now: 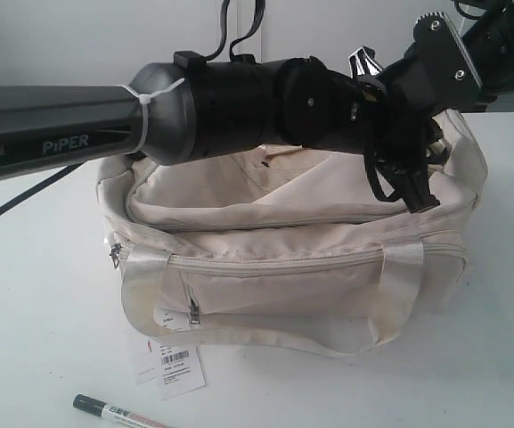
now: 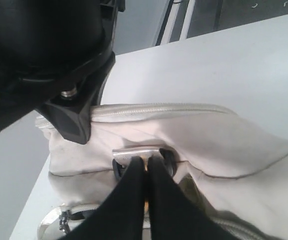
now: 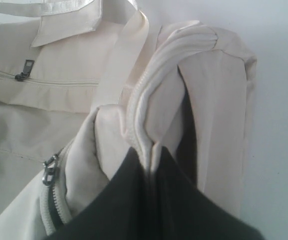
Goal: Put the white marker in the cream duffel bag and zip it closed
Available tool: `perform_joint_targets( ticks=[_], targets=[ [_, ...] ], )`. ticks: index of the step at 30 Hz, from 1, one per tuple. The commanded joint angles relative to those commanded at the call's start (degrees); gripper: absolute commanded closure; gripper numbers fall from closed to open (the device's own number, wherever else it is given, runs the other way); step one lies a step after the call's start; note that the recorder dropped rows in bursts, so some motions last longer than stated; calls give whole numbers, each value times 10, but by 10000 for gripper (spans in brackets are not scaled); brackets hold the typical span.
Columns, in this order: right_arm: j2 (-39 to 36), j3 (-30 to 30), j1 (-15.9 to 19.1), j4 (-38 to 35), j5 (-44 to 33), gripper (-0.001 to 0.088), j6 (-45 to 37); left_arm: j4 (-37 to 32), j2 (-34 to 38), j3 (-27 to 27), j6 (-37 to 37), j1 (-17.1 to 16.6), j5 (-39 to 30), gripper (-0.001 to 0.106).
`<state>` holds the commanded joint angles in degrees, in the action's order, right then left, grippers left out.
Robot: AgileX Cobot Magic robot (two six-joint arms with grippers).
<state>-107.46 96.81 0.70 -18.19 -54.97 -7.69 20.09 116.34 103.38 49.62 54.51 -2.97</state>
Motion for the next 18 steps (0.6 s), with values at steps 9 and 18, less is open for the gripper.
perform_joint_targets(
  ticks=[9, 18],
  targets=[
    [0, 0, 0, 0, 0, 868, 0, 0, -18, 0, -37, 0, -59, 1053],
    [0, 0, 0, 0, 0, 868, 0, 0, -41, 0, -64, 0, -93, 1053]
  ],
)
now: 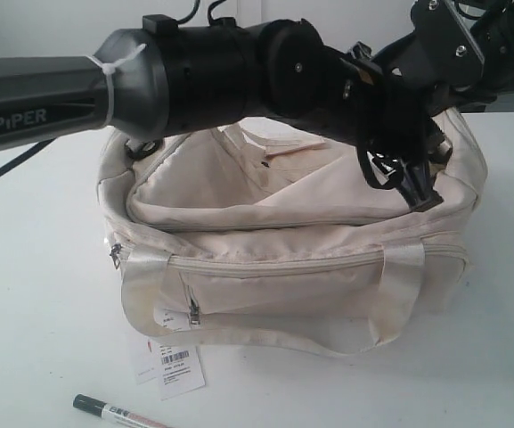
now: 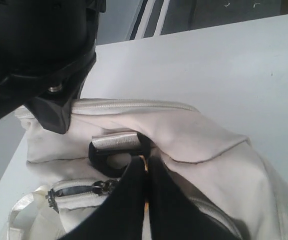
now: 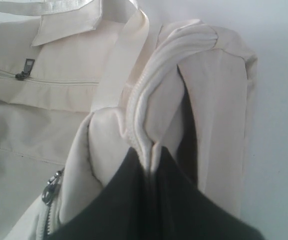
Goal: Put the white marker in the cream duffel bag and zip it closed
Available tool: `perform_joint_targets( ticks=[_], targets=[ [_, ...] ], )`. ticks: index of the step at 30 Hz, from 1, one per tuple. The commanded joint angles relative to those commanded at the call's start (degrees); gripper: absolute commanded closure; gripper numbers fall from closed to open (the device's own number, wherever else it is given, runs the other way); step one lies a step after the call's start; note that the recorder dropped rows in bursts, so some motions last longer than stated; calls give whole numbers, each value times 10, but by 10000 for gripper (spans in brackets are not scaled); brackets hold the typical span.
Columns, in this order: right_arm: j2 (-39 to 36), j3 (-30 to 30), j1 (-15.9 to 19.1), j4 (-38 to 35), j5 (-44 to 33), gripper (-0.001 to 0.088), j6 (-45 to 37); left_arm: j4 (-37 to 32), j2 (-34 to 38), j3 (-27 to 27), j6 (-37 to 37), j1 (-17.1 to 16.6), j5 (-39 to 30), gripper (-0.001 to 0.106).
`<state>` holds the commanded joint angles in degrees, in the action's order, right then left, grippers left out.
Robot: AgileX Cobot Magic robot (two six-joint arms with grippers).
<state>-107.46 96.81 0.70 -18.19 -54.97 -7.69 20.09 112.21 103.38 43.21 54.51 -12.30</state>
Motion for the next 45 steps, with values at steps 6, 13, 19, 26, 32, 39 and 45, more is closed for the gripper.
perform_joint_targets(
  ticks=[6, 13, 19, 26, 32, 39, 45],
  targets=[
    [0, 0, 0, 0, 0, 868, 0, 0, -9, 0, -15, 0, -23, 1053],
    [0, 0, 0, 0, 0, 868, 0, 0, -19, 0, -29, 1, -25, 1053],
    [0, 0, 0, 0, 1, 868, 0, 2, -26, 0, -41, 6, -26, 1053],
    [0, 0, 0, 0, 22, 868, 0, 5, -28, 0, -60, 11, -38, 1053],
    [0, 0, 0, -1, 114, 868, 4, 5, -30, 0, -77, 11, -39, 1053],
    [0, 0, 0, -2, 105, 868, 10, 5, -36, 0, -80, 11, -54, 1053],
    [0, 0, 0, -2, 92, 868, 10, 5, -37, 0, -92, 16, -74, 1053]
  ],
)
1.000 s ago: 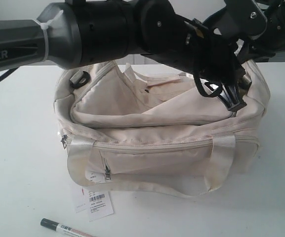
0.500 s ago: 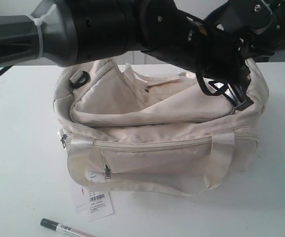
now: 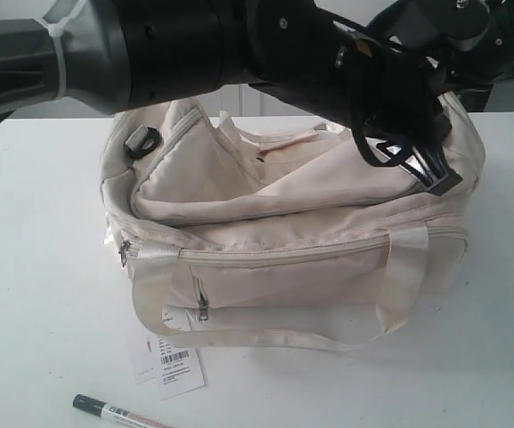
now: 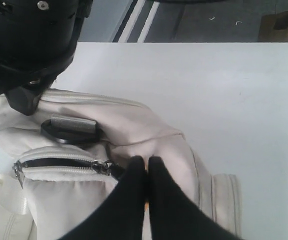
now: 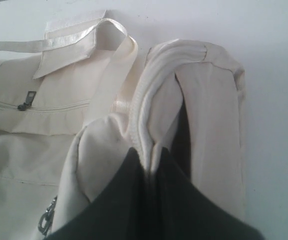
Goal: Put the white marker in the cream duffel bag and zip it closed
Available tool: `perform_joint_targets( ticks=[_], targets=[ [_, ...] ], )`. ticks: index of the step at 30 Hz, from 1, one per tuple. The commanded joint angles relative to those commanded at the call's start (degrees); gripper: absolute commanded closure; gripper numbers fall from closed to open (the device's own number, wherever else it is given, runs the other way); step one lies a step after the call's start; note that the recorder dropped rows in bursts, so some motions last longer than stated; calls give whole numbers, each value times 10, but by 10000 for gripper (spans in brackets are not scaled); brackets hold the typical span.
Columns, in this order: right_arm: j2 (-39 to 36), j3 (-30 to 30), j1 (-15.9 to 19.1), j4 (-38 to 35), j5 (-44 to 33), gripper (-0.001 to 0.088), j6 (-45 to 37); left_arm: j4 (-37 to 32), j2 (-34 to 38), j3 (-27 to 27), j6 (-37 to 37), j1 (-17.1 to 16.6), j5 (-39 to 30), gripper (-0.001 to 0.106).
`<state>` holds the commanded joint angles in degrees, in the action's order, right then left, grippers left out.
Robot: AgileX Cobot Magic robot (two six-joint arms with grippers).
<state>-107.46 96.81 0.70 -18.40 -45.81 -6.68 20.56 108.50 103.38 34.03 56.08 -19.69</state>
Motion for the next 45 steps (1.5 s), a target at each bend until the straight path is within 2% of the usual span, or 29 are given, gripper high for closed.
perform_joint_targets(
  ticks=[5, 29, 45],
  targets=[
    [0, -1, 0, 0, -7, 868, 0, 0, -16, 0, 2, 12, -2, 1053],
    [0, -1, 0, 2, -29, 868, 0, -4, -39, 0, -7, 12, -50, 1053],
    [0, -1, 0, 2, -34, 868, 0, -38, -54, 0, -32, 12, -109, 1053]
  ],
)
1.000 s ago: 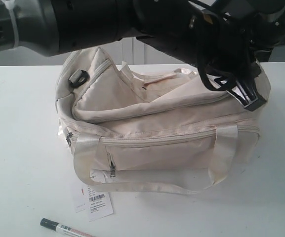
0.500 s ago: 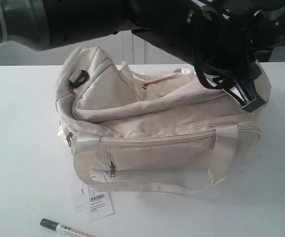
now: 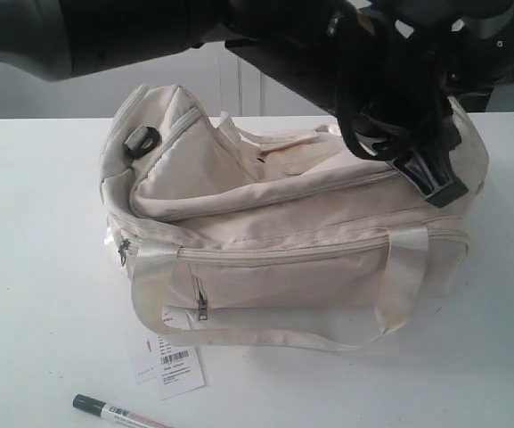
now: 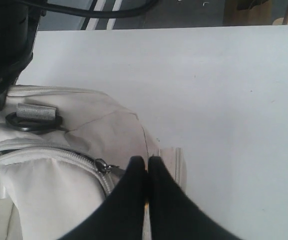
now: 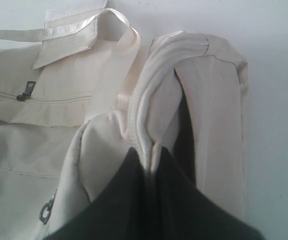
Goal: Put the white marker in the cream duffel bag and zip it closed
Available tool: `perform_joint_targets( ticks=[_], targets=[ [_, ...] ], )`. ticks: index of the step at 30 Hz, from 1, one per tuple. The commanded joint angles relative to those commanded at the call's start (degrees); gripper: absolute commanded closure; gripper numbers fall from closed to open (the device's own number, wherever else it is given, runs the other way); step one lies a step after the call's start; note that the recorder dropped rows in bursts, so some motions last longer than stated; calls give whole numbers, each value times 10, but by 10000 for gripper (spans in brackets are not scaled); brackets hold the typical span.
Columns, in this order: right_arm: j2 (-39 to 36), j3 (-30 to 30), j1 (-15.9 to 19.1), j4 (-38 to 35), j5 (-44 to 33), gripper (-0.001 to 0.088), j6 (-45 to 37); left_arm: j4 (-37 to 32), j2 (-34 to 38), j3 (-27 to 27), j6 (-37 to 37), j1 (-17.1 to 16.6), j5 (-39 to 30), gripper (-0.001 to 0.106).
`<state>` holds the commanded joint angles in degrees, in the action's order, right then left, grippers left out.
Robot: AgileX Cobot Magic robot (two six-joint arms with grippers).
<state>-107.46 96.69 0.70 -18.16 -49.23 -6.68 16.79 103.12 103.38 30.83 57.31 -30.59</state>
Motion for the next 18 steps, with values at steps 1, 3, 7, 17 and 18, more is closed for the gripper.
perform_joint_targets(
  ticks=[1, 3, 7, 17, 18],
  targets=[
    [0, 0, 0, 0, 0, 868, 0, -7, 0, 0, -4, 0, -4, 1053],
    [0, 0, 0, 0, -3, 868, 0, -20, 0, 0, -15, 0, -16, 1053],
    [0, 0, 0, 0, -6, 868, 0, -26, -1, 0, -16, 0, -37, 1053],
    [0, 0, 0, 0, -8, 868, 0, -45, -10, 0, -31, 0, -77, 1053],
    [0, 0, 0, 0, -8, 868, 0, -45, -10, 0, -31, 0, -79, 1053]
  ],
)
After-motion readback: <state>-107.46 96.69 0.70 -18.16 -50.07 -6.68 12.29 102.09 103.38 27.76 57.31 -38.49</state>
